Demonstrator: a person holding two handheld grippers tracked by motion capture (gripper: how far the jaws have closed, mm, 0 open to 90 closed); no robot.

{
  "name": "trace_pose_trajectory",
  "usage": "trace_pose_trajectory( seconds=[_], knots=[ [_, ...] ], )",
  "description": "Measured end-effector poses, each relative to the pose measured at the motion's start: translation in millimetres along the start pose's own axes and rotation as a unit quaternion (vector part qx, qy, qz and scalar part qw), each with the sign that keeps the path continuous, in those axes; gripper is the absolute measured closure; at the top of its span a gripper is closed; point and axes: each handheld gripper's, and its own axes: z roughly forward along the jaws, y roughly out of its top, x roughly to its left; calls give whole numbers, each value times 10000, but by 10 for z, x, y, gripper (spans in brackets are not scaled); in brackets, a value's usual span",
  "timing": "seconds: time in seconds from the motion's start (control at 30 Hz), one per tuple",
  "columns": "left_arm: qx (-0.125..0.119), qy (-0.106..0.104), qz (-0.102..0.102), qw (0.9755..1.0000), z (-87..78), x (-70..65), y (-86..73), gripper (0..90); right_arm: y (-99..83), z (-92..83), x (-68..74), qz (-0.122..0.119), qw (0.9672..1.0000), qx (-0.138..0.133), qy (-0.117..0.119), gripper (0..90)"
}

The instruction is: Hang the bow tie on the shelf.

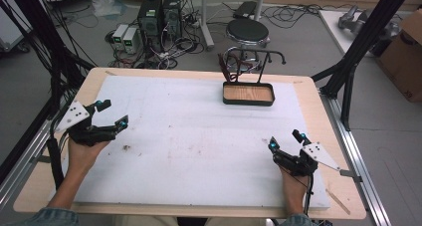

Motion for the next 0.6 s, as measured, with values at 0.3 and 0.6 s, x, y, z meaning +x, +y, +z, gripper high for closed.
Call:
trace_pose_trajectory(
  seconds=[0.3, 0.6],
  knots=[
    [117, 227, -47, 9997, -103, -106, -266, 161, 0, 1, 1, -30, 10000, 2, -1, 117],
    [421, 331, -268, 9982, -203, -147, -568, 161, 0, 11, 9, -32, 10000, 31, 15, 117]
  ],
)
